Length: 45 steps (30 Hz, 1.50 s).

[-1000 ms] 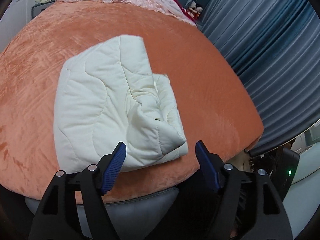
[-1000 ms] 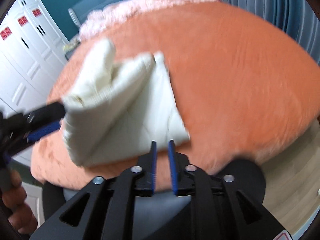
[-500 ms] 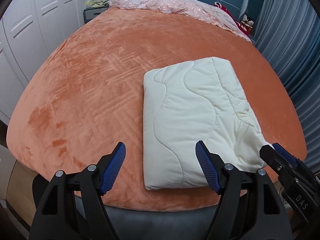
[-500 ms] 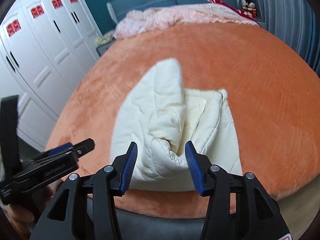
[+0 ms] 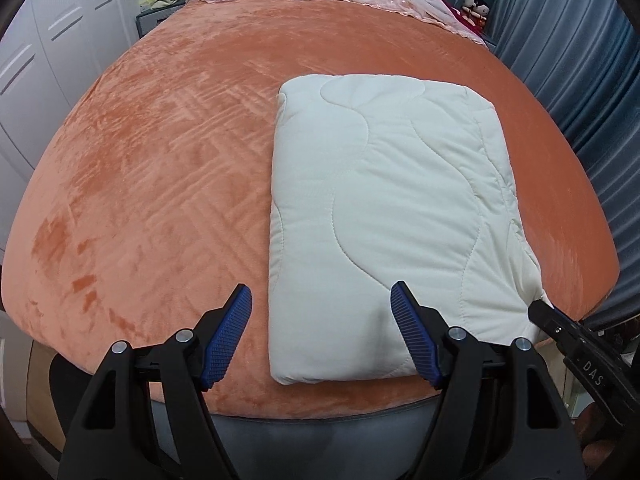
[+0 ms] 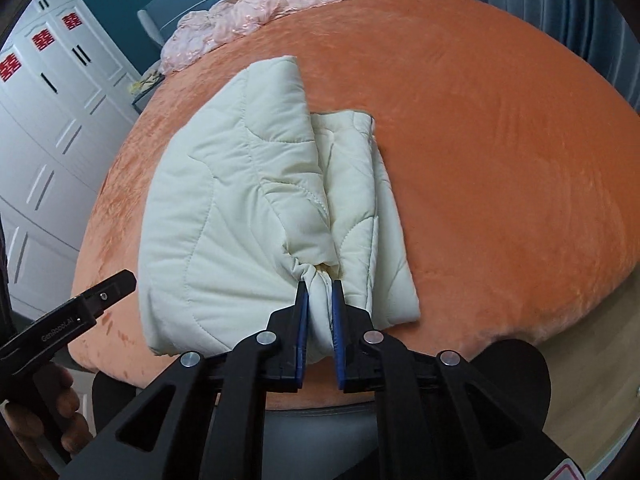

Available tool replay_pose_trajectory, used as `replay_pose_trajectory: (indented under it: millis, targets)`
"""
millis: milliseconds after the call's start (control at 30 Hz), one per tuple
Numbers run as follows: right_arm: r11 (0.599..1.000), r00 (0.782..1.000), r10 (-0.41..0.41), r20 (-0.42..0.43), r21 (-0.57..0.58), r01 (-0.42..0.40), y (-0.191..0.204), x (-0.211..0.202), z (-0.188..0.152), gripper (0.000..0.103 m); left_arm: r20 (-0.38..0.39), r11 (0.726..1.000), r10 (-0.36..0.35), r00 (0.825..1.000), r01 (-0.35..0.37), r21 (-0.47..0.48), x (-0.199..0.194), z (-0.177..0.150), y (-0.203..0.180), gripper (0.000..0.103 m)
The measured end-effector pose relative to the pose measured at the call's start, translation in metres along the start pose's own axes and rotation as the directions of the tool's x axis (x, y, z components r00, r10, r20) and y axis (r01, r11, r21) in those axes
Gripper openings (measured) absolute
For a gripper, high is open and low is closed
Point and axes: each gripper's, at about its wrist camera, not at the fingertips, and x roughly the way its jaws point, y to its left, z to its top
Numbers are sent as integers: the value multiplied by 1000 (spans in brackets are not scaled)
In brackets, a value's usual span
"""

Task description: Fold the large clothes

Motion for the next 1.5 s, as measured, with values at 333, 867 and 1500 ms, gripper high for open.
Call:
replay_pose_trajectory:
  millis: [333,867,1500]
  targets:
    - [995,992,-93,-80,18,95,-25,41,-14,8,-68,998,12,998,-8,58,36,1,-35,69]
    - [987,972,-158,-174,-72,147,0,90,-4,11,-83,989,104,991,-94,112,75,-6,-47,76]
    - [996,988,-68,-138,52,76,32,37,30,21,-62,998,3,998,1,55,69,27,-19,85]
